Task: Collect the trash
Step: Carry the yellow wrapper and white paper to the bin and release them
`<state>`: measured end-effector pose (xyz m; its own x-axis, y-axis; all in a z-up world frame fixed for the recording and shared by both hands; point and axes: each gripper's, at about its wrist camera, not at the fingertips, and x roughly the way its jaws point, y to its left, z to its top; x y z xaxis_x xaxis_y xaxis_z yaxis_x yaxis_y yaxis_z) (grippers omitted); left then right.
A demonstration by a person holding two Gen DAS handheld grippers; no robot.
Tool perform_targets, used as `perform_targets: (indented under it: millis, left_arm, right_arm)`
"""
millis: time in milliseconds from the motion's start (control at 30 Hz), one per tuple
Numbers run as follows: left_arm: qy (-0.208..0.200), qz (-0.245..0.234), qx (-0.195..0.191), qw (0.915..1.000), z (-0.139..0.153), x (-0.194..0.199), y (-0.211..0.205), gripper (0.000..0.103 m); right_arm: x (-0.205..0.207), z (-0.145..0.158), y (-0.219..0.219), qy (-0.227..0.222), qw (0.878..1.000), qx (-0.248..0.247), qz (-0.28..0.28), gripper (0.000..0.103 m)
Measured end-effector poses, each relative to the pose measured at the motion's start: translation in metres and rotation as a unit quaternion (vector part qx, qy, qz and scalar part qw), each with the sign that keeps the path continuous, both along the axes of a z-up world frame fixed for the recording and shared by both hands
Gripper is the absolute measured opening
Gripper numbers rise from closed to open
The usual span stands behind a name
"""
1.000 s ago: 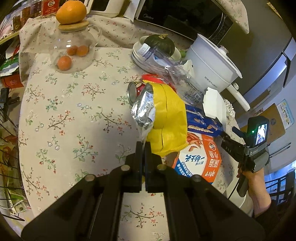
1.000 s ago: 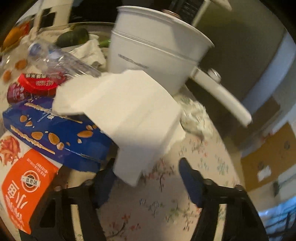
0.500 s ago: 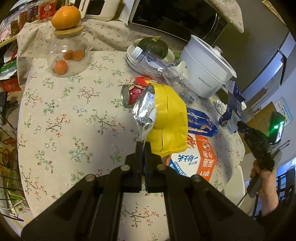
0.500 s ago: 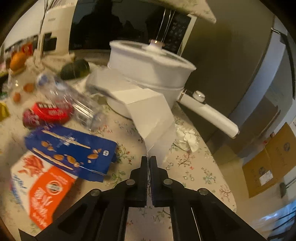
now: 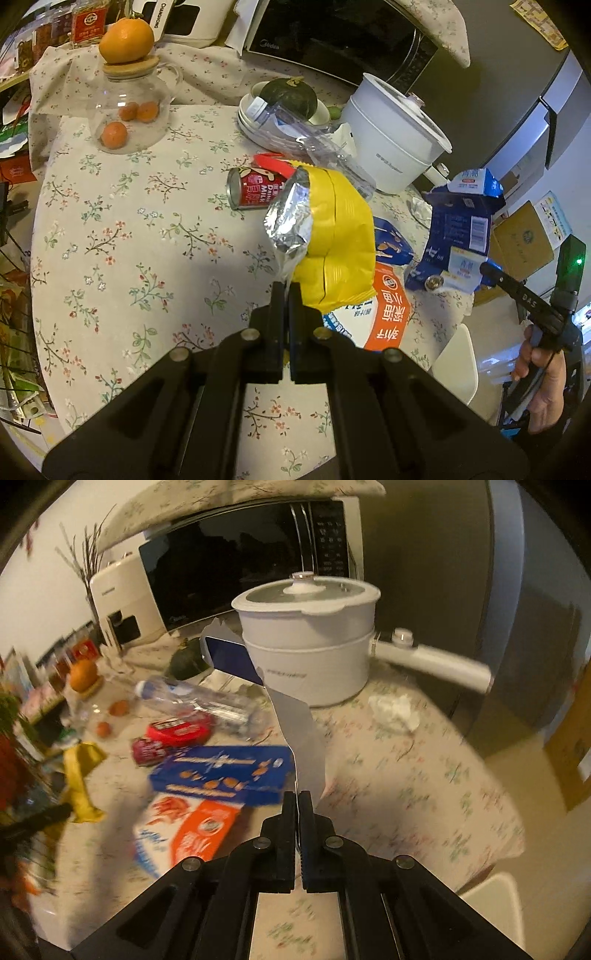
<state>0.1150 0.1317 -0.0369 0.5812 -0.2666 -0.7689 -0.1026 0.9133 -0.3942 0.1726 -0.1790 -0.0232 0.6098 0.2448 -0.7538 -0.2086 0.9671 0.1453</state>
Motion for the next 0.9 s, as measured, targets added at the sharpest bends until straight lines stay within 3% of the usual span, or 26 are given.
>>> perform_targets:
  millis: [400, 667, 900]
  left_arm:
    - [-0.007, -0.006, -0.014, 0.9999, 0.005, -0.006, -0.001, 0.002]
    - [-0.01, -0.024, -0.025, 0.9994, 0.007, -0.008, -0.017, 0.002]
    - [-0.014, -0.06, -0.026, 0.9977, 0.011, -0.007, -0.053, 0.002]
  right_arm:
    - [-0.016, 0.009, -0.024, 0.015, 0.998, 0.066, -0.01, 0.002]
    - [-0.031, 0.019, -0.044, 0.005, 0.998, 0.066, -0.015, 0.002]
    - [-0.058, 0.025, -0.087, 0.006, 0.998, 0.049, -0.044, 0.002]
